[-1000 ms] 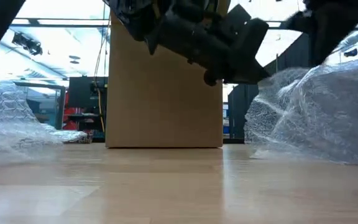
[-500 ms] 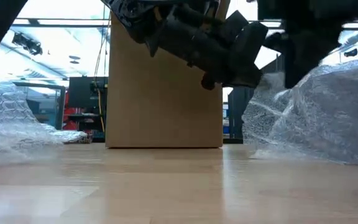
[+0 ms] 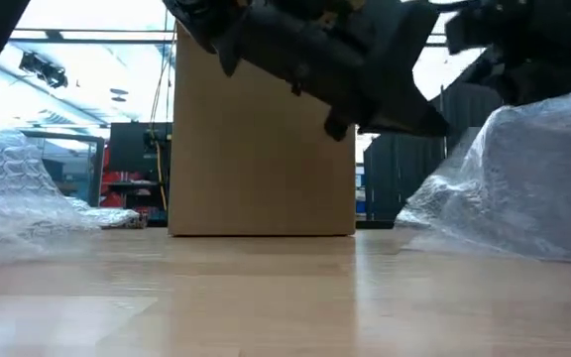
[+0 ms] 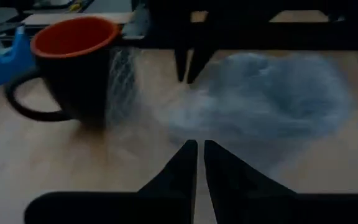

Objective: Wrap mug
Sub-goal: Wrap the blue mug with the top bubble wrap

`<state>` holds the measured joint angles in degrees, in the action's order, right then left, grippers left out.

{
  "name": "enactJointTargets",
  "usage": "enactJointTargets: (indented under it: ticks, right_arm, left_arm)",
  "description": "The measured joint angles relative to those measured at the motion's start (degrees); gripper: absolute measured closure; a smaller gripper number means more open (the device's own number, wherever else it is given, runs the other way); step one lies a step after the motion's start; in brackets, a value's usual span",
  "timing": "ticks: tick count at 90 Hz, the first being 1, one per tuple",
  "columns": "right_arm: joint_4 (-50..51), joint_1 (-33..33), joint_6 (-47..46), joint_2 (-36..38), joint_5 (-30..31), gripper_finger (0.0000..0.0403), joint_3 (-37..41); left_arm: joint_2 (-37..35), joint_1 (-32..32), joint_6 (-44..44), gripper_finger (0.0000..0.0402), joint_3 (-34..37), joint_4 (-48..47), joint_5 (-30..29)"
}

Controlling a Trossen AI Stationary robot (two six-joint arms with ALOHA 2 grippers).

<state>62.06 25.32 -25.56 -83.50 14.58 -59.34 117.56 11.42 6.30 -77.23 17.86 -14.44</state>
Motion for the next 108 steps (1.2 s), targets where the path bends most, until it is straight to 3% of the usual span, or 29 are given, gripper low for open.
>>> enactJointTargets:
  ticks: [26, 43, 56, 90, 108]
  right_arm:
    - [0.7, 3.0, -2.7, 0.9, -0.6, 0.0403, -0.1]
    - [3.8, 3.2, -2.8, 6.2, 4.5, 0.0403, -2.0]
    - [2.2, 2.5, -4.4, 10.6, 7.2, 0.0403, 1.4]
    - [-15.8, 1.7, -9.7, 11.5, -1.4, 0.0403, 16.4]
    - [-14.6, 2.8, -10.4, 11.6, -3.1, 0.0403, 14.7]
  left_arm:
    - [0.0, 1.0, 0.9, 0.0386, 0.0, 0.7, -0.2]
    - [0.0, 1.0, 1.5, 0.0386, 0.0, 0.7, -0.2]
    - [0.0, 1.6, 1.6, 0.0386, 0.0, 0.8, -0.2]
    - [0.0, 7.2, 0.0, 0.0386, 0.0, 1.6, 0.2]
    - [0.0, 8.1, 1.4, 0.0386, 0.0, 3.2, -0.5]
